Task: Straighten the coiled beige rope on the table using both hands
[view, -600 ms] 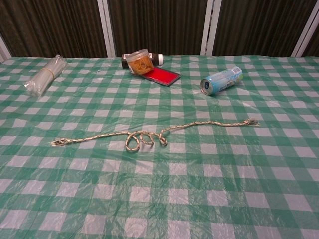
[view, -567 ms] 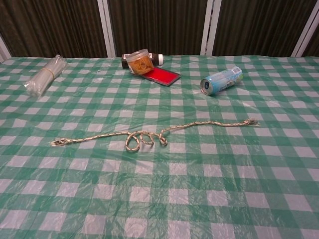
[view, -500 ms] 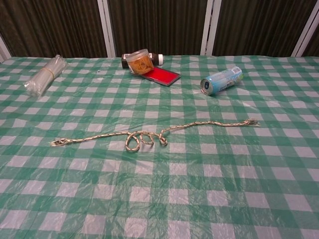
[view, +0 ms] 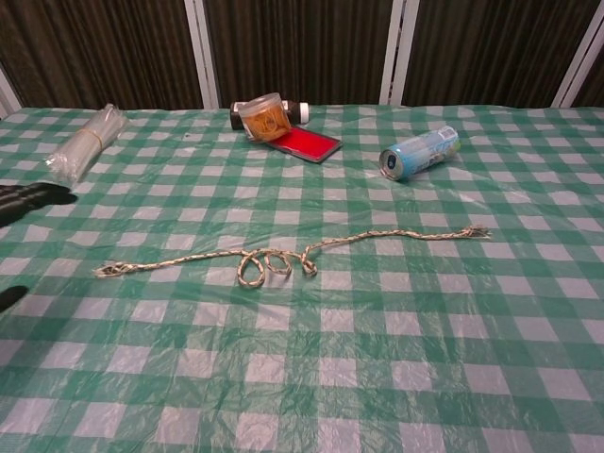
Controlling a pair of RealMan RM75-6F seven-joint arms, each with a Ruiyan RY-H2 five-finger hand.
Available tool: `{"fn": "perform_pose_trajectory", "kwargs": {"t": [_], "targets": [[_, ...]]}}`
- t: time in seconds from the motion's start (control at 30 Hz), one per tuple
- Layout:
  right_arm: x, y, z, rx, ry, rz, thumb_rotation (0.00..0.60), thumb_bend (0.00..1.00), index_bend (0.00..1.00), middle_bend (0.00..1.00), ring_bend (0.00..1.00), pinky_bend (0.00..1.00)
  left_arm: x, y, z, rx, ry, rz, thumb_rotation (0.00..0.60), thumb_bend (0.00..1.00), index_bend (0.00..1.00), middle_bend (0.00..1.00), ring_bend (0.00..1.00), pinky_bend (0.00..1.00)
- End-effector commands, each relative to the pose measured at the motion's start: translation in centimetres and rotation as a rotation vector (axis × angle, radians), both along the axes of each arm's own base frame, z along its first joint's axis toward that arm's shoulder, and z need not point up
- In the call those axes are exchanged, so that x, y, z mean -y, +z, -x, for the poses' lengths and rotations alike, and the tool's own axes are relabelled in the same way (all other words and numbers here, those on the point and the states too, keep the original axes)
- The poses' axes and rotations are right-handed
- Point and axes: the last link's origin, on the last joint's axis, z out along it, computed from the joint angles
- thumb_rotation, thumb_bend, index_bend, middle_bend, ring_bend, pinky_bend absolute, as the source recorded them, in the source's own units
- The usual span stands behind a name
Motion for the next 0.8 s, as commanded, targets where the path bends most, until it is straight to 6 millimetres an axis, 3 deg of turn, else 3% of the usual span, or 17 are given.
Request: {"fn": "perform_pose_trajectory", "kwargs": {"t": [0.03, 0.33, 0.43, 0.8], "targets": [[0.8, -0.6, -0.5, -0.015, 0.007, -0.024, 0.600, 0.39, 0.00, 0.00, 0.00, 0.00, -2.7, -2.9, -2.4, 0.011, -0.012, 0.006, 0.600, 0.42, 0.06, 0.00, 0.00, 0.07], [1.7, -1.2, -0.7, -0.027, 0.005, -0.049, 0.600, 0.39, 0.00, 0.00, 0.00, 0.00, -5.5, -7.4, -4.0, -0.033, 0.010, 0.028, 0.600, 0.42, 0.26, 0.00, 0.00, 0.09], [1.8, -1.1, -0.5, -0.027, -0.001, -0.051, 0.600, 0.39, 0.00, 0.00, 0.00, 0.00, -6.0, -8.1, -4.0, -0.041, 0.016, 0.006, 0.600, 0.42, 0.35, 0.02, 0.00, 0.09], [2.0, -1.0, 0.1, -0.052, -0.020, -0.055, 0.600, 0.39, 0.00, 0.00, 0.00, 0.00, -7.4, -8.8, -2.5, -0.078, 0.070, -0.046, 0.600, 0.42, 0.45, 0.06, 0.00, 0.10]]}}
